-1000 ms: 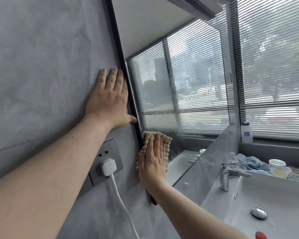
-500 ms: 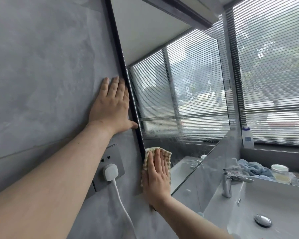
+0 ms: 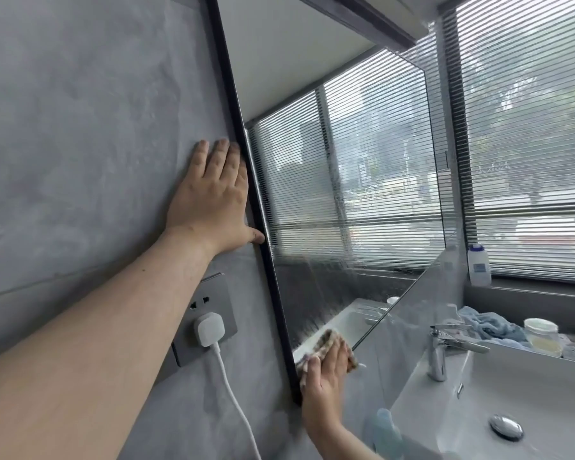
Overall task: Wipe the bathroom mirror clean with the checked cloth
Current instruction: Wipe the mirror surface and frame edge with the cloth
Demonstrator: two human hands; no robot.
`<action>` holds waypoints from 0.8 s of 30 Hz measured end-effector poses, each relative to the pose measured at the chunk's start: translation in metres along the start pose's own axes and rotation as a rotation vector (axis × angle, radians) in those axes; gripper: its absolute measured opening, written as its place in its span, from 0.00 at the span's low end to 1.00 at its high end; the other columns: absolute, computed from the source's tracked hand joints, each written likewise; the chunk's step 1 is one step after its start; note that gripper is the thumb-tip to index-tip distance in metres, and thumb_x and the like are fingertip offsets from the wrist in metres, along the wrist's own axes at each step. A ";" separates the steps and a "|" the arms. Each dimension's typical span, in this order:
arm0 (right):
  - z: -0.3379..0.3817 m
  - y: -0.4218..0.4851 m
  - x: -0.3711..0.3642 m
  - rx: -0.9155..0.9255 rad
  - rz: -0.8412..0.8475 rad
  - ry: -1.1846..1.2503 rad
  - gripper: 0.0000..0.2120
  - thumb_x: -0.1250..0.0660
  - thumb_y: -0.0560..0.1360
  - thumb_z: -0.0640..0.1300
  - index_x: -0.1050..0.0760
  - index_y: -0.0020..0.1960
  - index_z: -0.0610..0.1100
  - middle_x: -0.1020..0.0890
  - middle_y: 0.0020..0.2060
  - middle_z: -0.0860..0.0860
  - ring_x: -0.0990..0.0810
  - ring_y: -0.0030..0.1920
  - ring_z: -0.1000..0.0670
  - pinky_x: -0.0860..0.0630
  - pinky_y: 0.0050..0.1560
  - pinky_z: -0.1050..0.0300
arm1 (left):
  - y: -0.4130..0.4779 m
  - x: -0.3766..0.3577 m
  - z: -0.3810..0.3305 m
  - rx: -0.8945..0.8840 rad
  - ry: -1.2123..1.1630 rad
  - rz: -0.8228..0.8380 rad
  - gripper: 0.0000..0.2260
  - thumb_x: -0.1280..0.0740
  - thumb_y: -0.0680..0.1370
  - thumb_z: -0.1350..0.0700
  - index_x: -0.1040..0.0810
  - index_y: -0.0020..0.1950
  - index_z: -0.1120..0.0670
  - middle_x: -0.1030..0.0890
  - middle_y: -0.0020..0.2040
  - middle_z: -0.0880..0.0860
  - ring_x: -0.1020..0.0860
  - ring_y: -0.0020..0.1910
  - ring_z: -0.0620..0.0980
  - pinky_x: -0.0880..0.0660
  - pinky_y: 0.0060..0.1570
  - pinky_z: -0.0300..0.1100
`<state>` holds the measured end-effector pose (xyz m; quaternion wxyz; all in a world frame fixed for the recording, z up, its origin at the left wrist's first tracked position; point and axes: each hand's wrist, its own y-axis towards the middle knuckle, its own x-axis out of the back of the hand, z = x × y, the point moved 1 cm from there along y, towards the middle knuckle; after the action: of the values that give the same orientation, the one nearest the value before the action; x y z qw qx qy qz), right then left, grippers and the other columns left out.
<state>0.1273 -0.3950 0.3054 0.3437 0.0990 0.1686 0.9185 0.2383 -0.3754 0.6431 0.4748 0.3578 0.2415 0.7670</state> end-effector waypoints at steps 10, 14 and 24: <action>0.008 0.026 0.005 -0.136 -0.027 -0.034 0.40 0.60 0.73 0.61 0.61 0.81 0.45 0.58 0.81 0.48 0.63 0.79 0.53 0.68 0.74 0.60 | 0.001 -0.002 0.000 0.006 -0.003 0.007 0.59 0.47 0.66 0.19 0.51 0.80 0.62 0.50 0.81 0.62 0.54 0.81 0.60 0.58 0.78 0.60; 0.052 0.067 0.015 -0.070 -0.070 -0.113 0.39 0.61 0.74 0.62 0.60 0.81 0.46 0.56 0.81 0.48 0.60 0.80 0.51 0.67 0.76 0.55 | 0.001 -0.002 -0.001 0.010 0.000 0.001 0.59 0.47 0.66 0.19 0.52 0.80 0.62 0.50 0.81 0.61 0.54 0.81 0.60 0.58 0.77 0.60; 0.156 0.115 0.026 0.474 0.049 -0.309 0.36 0.62 0.72 0.67 0.68 0.77 0.60 0.65 0.79 0.56 0.69 0.77 0.56 0.69 0.76 0.52 | 0.002 -0.001 0.000 0.013 -0.006 0.011 0.59 0.47 0.66 0.19 0.52 0.80 0.62 0.51 0.82 0.61 0.55 0.81 0.60 0.58 0.77 0.60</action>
<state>0.0860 -0.4211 0.4947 0.3101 0.3196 0.3219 0.8355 0.2373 -0.3773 0.6439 0.4689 0.3645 0.2431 0.7669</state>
